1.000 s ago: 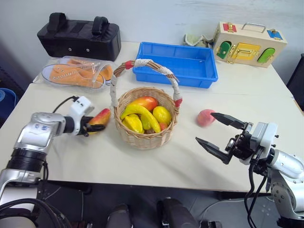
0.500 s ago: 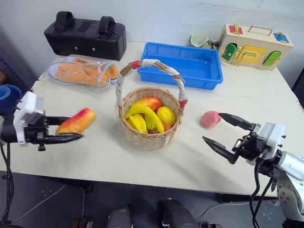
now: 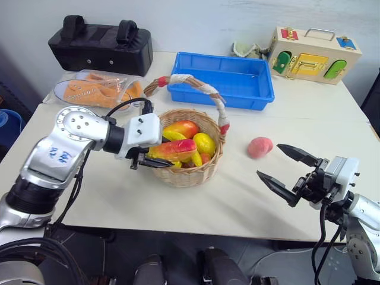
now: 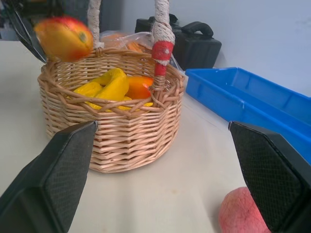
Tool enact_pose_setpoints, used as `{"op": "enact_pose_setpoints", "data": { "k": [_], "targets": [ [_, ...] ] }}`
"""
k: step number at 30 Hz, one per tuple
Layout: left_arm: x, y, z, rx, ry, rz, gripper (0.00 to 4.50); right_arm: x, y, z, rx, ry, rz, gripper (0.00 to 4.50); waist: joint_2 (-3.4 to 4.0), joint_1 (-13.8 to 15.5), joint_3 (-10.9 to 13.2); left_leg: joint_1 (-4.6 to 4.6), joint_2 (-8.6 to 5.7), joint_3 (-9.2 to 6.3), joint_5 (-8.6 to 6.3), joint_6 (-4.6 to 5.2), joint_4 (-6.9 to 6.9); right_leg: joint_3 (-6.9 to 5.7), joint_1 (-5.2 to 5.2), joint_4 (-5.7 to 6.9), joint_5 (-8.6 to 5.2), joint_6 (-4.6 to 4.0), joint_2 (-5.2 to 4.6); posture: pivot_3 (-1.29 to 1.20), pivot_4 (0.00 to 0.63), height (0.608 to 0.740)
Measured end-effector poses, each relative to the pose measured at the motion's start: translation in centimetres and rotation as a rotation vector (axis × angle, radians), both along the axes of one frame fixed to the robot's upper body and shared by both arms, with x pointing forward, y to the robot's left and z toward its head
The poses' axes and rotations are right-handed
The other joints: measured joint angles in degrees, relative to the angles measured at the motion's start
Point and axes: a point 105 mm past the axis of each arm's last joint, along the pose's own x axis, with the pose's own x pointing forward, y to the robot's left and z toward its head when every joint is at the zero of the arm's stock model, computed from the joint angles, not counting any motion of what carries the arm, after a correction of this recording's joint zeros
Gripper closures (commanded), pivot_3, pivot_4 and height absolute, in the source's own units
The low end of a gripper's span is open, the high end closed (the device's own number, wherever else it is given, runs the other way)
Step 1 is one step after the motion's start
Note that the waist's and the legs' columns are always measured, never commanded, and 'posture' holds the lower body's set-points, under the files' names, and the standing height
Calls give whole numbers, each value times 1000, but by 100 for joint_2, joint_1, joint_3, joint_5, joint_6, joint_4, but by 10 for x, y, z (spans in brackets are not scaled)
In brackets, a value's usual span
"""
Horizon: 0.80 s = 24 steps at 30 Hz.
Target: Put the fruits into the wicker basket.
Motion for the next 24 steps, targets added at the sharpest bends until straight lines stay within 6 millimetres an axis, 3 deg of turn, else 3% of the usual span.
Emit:
{"op": "enact_pose_setpoints", "data": {
  "k": [2,6,10,16,19,21,22,24],
  "targets": [
    [13,-2,-3,3,-33,51,2483,-1,2,1,9,-9,0,0,4,2,-2,0,-1,1,0,1,3,3,0,4,1,1,0,0,150,740],
    [19,-9,-12,-10,-8,49,1178,-3,2,1,15,-14,-14,0,3,-15,-1,-6,1,3,0,0,0,4,-7,4,1,1,0,0,150,740],
    [13,-9,-7,-28,15,10,19,-4,1,-2,12,-5,-23,0,4,-28,-1,-2,4,4,3,-7,-2,4,-10,12,0,1,3,0,150,740],
    [-1,16,20,-147,-8,-28,19,-6,-3,-6,29,-9,-48,0,5,-45,-1,3,5,5,4,-9,-3,5,-9,17,0,1,2,0,150,740],
    [-21,32,28,-264,42,-92,19,-7,-22,-14,54,15,-139,0,6,-30,0,0,5,0,4,-9,-1,5,-8,16,-1,1,1,0,150,740],
    [-29,47,25,-309,98,-69,19,-10,-34,-16,66,16,-190,0,6,-31,0,4,4,0,3,-8,-1,5,-4,15,-1,1,-1,0,150,740],
    [-36,64,15,-326,160,-14,19,-15,-47,-23,87,27,-253,0,6,-32,0,6,4,-2,3,-8,-5,5,-1,12,-2,0,0,0,150,740],
    [-37,74,4,-341,219,32,19,-20,-63,-34,100,65,-322,0,8,-32,1,5,4,-2,3,-8,-4,5,-2,12,-3,-1,0,0,150,740]
  ]
}}
